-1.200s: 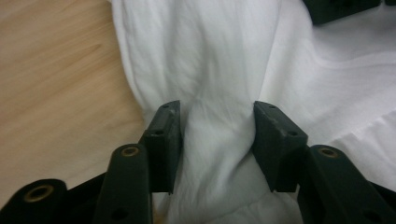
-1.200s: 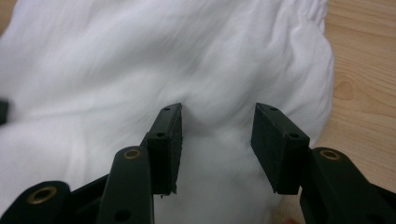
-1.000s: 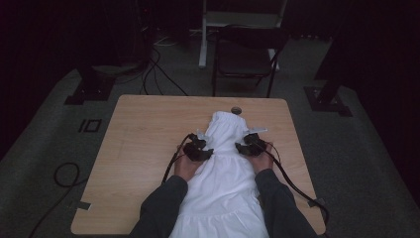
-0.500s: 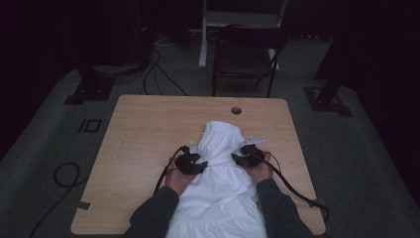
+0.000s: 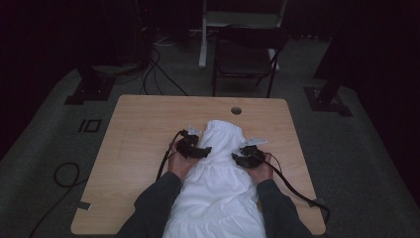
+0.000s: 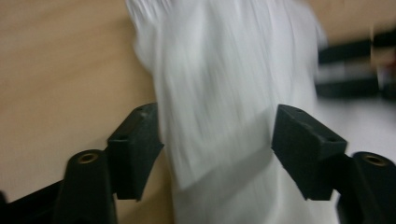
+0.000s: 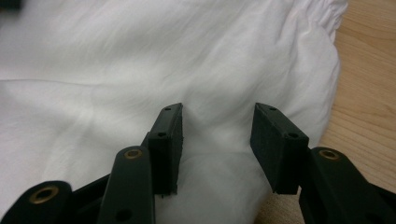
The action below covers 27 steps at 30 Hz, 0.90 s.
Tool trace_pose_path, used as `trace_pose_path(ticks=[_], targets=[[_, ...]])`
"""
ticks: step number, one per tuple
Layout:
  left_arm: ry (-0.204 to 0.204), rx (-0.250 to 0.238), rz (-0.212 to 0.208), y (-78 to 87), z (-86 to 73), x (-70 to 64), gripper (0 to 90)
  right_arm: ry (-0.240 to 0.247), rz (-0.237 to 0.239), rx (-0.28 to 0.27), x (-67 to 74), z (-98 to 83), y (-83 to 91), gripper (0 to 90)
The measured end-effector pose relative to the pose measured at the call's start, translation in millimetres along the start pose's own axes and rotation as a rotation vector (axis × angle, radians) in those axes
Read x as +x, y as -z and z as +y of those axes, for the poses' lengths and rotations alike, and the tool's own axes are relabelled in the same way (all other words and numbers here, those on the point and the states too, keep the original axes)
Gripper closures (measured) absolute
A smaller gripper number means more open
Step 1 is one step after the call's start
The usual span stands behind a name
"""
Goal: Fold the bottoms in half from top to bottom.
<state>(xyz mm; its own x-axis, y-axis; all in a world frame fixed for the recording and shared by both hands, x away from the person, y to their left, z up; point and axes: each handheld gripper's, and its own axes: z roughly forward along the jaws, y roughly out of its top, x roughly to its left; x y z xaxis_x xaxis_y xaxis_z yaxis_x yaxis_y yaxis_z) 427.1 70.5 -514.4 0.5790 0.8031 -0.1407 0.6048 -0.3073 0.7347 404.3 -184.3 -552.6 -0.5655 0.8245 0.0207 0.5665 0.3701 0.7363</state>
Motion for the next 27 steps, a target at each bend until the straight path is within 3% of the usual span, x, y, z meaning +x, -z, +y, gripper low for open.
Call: trace_pose_path(ticks=[5, 6, 10, 13, 15, 16, 17, 19, 21, 23, 27], targets=[[0.043, -0.010, -0.003, -17.6, 16.2, 8.0, 27.7, -0.001, 0.005, -0.005, -0.8, -0.7, 0.1, 53.5], [0.059, 0.025, 0.020, -30.4, 16.1, 9.9, 27.1, -0.004, 0.006, -0.006, -1.0, -0.9, 0.2, 53.5], [0.078, 0.098, 0.031, -49.2, 8.0, 13.4, 27.0, -0.001, 0.008, -0.004, -1.3, -0.8, 0.2, 53.5], [0.065, 0.092, 0.037, -49.1, 7.7, 13.8, 31.5, -0.015, 0.012, 0.008, -2.0, 1.0, 0.4, 53.0], [0.030, 0.111, 0.036, -47.7, 7.9, 14.5, 33.0, -0.036, 0.034, 0.062, -2.9, 8.2, 2.6, 50.1], [0.027, 0.112, 0.034, -47.1, 7.7, 15.0, 35.3, -0.032, 0.041, 0.039, -4.1, 14.1, 7.8, 48.9], [0.027, 0.113, 0.032, -46.5, 7.6, 15.6, 37.0, -0.021, 0.004, 0.008, -5.9, 18.5, 11.9, 46.2], [0.030, 0.117, 0.026, -45.7, 7.9, 17.5, 39.8, -0.060, -0.043, -0.024, -16.0, 27.4, 14.6, 39.8], [0.031, 0.120, 0.026, -45.2, 8.0, 17.3, 41.9, -0.127, -0.044, -0.014, -29.1, 34.7, 9.3, 34.2], [0.029, 0.125, 0.015, -44.9, 8.1, 16.8, 45.0, -0.156, -0.041, 0.016, -36.7, 39.1, -1.0, 29.6], [0.027, 0.131, -0.014, -44.1, 8.1, 17.4, 52.2, -0.112, -0.044, 0.096, -31.6, 44.1, -23.4, 27.3]])
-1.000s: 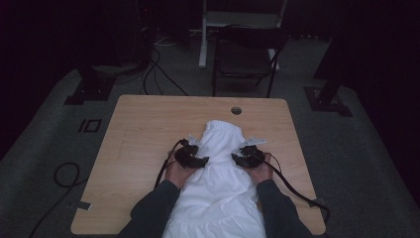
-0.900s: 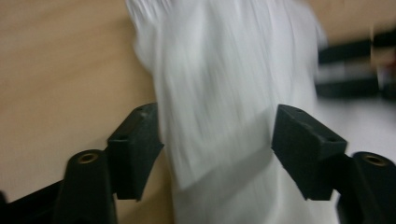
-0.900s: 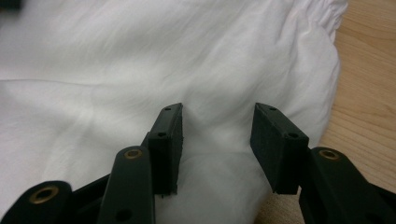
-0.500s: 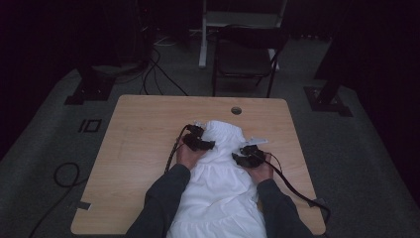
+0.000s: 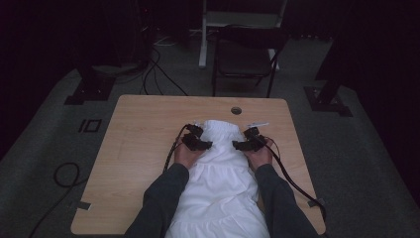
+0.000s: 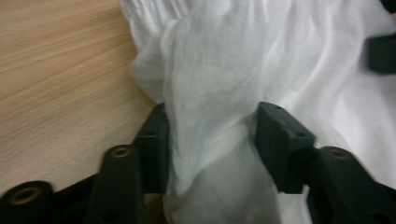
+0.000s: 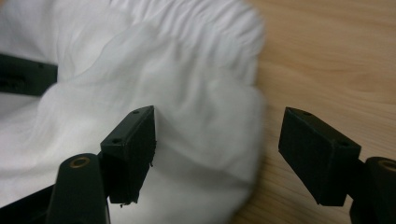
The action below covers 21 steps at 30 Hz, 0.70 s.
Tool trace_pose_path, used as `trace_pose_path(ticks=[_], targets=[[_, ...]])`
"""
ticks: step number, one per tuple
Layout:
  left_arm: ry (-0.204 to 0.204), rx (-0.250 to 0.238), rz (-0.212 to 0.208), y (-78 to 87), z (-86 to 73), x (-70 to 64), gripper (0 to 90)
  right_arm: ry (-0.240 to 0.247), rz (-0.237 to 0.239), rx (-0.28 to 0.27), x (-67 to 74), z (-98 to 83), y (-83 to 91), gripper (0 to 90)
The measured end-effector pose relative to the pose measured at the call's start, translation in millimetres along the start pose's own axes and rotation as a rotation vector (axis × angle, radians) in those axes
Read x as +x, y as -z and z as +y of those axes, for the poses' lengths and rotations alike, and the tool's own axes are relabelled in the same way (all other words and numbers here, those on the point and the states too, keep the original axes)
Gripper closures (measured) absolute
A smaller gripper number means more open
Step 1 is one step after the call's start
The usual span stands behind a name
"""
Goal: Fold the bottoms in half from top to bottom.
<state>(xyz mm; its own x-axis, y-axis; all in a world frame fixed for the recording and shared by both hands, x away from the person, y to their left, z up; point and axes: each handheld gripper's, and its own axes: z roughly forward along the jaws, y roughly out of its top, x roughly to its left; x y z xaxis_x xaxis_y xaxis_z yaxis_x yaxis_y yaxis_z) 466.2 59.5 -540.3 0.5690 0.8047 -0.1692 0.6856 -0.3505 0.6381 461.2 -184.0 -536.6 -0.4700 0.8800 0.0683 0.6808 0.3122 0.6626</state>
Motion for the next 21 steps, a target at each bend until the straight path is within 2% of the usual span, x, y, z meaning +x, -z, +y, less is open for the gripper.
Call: trace_pose_path(ticks=[2, 3, 6, 8, 10, 13, 16, 19, 21], targets=[[-0.001, 0.007, -0.016, 0.6, -0.3, 0.0, 57.0, 0.009, -0.046, 0.040, 5.5, -0.4, -7.9, 30.3], [-0.004, 0.015, -0.030, 1.0, -0.6, 0.3, 62.4, 0.015, -0.061, 0.034, 8.9, -0.5, -8.9, 35.7], [0.002, 0.027, -0.064, 0.5, -1.3, 0.0, 76.9, 0.039, -0.038, 0.050, 17.3, 2.3, -7.2, 57.5], [0.015, 0.028, -0.080, 0.3, -1.8, 1.1, 81.3, 0.044, -0.013, 0.066, 18.7, 4.7, -6.6, 73.5], [0.026, 0.029, -0.099, 0.8, -1.5, 4.9, 85.1, 0.004, 0.029, 0.084, 14.7, 7.9, -7.5, 84.3], [0.059, 0.004, -0.117, 4.3, 0.6, 12.2, 85.9, -0.001, 0.058, 0.089, 9.3, 11.7, -8.4, 86.0], [0.069, -0.043, -0.129, 15.6, 9.9, 20.2, 86.0, -0.040, 0.077, 0.024, 2.3, 22.6, 0.4, 86.2], [0.055, -0.107, -0.111, 32.3, 27.9, 22.0, 86.1, -0.022, 0.081, -0.063, 0.7, 43.8, 17.3, 86.2], [0.025, -0.136, -0.083, 44.0, 42.7, 21.3, 86.0, -0.003, 0.065, -0.105, 2.1, 58.3, 28.8, 86.2]])
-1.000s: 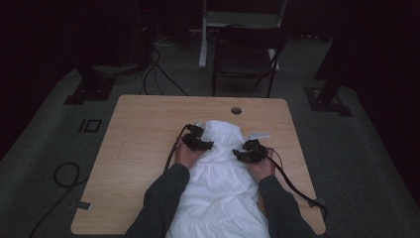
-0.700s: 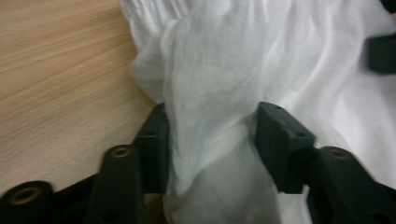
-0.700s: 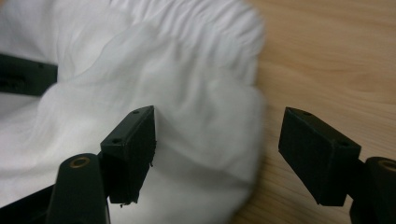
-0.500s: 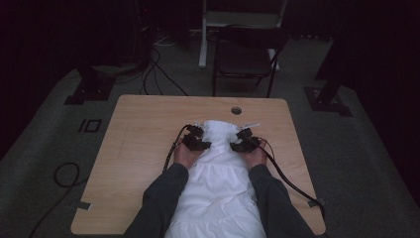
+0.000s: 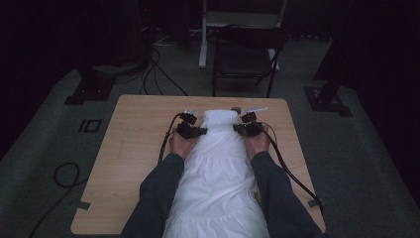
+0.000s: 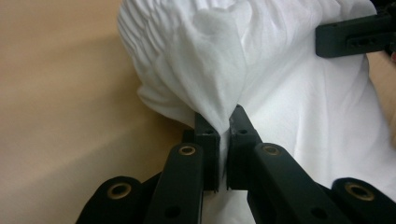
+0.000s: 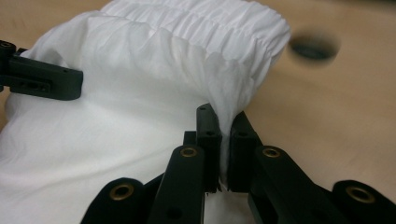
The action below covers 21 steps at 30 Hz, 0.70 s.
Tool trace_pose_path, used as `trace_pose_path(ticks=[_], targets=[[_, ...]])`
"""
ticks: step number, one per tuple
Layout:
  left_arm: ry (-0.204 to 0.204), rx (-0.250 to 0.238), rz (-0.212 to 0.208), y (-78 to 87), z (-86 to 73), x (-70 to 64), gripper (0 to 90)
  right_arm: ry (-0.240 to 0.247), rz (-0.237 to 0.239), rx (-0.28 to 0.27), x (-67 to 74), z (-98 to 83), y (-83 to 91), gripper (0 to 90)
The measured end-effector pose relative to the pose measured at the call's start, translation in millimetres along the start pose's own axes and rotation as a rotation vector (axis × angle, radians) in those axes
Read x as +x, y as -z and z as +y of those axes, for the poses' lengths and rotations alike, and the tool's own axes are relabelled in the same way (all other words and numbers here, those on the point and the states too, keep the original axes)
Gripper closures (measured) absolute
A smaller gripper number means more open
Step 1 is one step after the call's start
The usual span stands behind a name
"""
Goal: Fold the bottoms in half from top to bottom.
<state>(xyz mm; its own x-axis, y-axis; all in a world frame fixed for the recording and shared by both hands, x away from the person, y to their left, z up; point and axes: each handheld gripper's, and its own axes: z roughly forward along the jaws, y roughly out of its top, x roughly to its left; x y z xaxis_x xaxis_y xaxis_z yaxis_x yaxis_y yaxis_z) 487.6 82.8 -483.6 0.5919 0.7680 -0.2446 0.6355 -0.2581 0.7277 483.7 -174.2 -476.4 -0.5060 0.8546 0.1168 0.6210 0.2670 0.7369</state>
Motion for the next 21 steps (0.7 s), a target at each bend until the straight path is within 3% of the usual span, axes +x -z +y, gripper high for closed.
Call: trace_pose_path(ticks=[2, 3, 5, 9, 12, 15, 18, 21], targets=[[-0.019, -0.030, 0.016, 11.1, 18.9, -0.9, 86.0, 0.016, -0.005, -0.037, 0.6, 14.4, 9.2, 86.1], [-0.013, -0.061, 0.014, 19.3, 29.1, -2.0, 86.0, 0.012, -0.004, -0.061, 0.1, 20.6, 14.0, 86.1], [-0.023, -0.077, 0.015, 26.9, 39.0, -5.1, 85.9, -0.004, 0.001, -0.094, -1.2, 29.7, 21.7, 86.1], [-0.051, -0.064, 0.001, 34.9, 41.1, -10.4, 85.8, -0.004, 0.029, -0.101, -2.3, 30.0, 29.0, 86.1], [-0.091, -0.034, -0.029, 41.3, 30.6, -19.0, 85.5, -0.004, 0.060, -0.095, -0.6, 21.6, 34.2, 86.0], [-0.129, -0.034, -0.072, 54.2, 13.9, -30.0, 85.0, 0.035, 0.087, -0.089, 7.5, 5.5, 46.8, 86.0], [-0.132, -0.042, -0.127, 70.5, -14.9, -43.5, 85.0, 0.063, 0.143, -0.091, 16.8, -16.0, 64.8, 85.9], [-0.135, -0.037, -0.154, 83.2, -42.6, -55.7, 85.1, 0.114, 0.182, -0.070, 32.4, -41.3, 81.4, 85.9]])
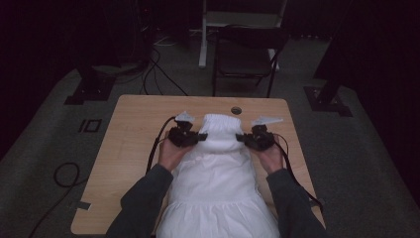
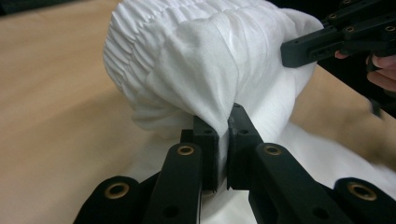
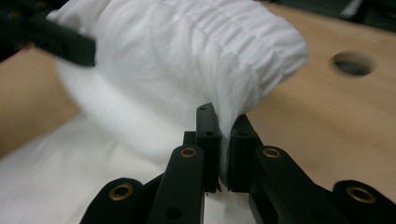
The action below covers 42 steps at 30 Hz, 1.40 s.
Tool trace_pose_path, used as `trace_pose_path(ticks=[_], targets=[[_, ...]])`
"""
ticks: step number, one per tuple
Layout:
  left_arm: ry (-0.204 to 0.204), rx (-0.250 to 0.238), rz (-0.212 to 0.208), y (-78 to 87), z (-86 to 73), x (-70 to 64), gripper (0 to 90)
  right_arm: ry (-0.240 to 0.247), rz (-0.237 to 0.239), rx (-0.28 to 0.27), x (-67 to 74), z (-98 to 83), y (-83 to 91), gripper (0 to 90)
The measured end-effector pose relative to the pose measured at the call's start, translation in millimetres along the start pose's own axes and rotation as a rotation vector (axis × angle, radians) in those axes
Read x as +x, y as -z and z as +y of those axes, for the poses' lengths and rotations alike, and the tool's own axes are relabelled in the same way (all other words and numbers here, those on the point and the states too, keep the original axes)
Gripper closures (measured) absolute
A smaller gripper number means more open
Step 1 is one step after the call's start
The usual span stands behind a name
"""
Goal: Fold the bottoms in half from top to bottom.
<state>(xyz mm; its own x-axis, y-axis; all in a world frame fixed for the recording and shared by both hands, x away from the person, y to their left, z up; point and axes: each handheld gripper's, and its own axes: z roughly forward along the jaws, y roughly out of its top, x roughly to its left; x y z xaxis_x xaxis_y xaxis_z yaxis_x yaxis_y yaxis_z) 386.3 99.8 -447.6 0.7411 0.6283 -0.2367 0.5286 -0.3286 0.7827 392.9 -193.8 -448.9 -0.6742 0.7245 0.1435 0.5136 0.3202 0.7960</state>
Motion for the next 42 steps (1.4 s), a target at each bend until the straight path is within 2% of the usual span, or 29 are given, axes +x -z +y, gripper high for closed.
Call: trace_pose_path(ticks=[3, 4, 6, 8, 10, 12, 13, 15, 20, 26, 29, 33, 34, 35, 36, 38, 42], targets=[[-0.003, 0.038, -0.013, 6.6, -34.7, -21.9, 85.1, 0.046, 0.038, 0.052, 23.6, -26.3, 8.2, 85.8], [-0.004, 0.065, -0.021, 6.1, -48.7, -30.5, 85.0, 0.062, 0.054, 0.073, 30.5, -35.9, 9.7, 85.8], [-0.035, 0.131, -0.028, 3.2, -76.1, -45.5, 84.6, 0.092, 0.063, 0.115, 43.3, -55.1, 12.9, 85.7], [-0.008, 0.177, -0.036, -1.3, -97.6, -51.2, 84.5, 0.099, 0.090, 0.154, 53.2, -74.0, 12.6, 85.7], [-0.026, 0.228, -0.010, -6.9, -111.0, -54.9, 84.1, 0.106, 0.106, 0.220, 63.3, -95.1, 4.4, 85.5], [-0.031, 0.272, 0.013, -12.8, -117.9, -56.8, 83.8, 0.120, 0.094, 0.261, 69.2, -109.5, -3.7, 85.3], [-0.035, 0.276, 0.023, -15.4, -119.8, -57.8, 83.8, 0.119, 0.086, 0.279, 70.9, -115.8, -8.5, 85.2], [-0.041, 0.267, 0.037, -17.8, -120.9, -58.1, 84.3, 0.099, 0.079, 0.268, 71.3, -120.1, -12.6, 84.9], [-0.036, 0.232, 0.043, -19.7, -122.4, -53.5, 84.7, 0.101, 0.066, 0.277, 68.4, -115.4, -16.9, 84.7], [-0.081, 0.219, 0.108, -28.5, -113.4, -46.8, 84.8, 0.107, 0.043, 0.271, 59.2, -104.5, -28.8, 84.7], [-0.093, 0.202, 0.131, -35.7, -105.9, -35.7, 84.7, 0.111, 0.018, 0.264, 50.5, -96.1, -37.8, 84.6], [-0.117, 0.178, 0.196, -48.6, -92.1, -18.6, 84.7, 0.100, -0.013, 0.262, 36.6, -81.0, -53.3, 84.7], [-0.116, 0.176, 0.205, -51.5, -88.2, -13.3, 84.7, 0.105, -0.021, 0.261, 30.9, -75.0, -59.4, 84.7], [-0.116, 0.176, 0.205, -51.5, -88.2, -13.3, 84.7, 0.105, -0.021, 0.261, 30.9, -75.0, -59.4, 84.7], [-0.109, 0.169, 0.216, -57.3, -80.6, -1.8, 84.7, 0.089, -0.027, 0.260, 26.9, -70.5, -64.2, 84.8], [-0.128, 0.161, 0.236, -63.3, -73.5, 9.3, 84.7, 0.070, -0.046, 0.253, 13.2, -57.7, -78.0, 85.0], [-0.120, 0.166, 0.270, -75.3, -56.7, 29.1, 84.7, 0.026, -0.067, 0.229, -4.6, -42.5, -95.6, 85.0]])
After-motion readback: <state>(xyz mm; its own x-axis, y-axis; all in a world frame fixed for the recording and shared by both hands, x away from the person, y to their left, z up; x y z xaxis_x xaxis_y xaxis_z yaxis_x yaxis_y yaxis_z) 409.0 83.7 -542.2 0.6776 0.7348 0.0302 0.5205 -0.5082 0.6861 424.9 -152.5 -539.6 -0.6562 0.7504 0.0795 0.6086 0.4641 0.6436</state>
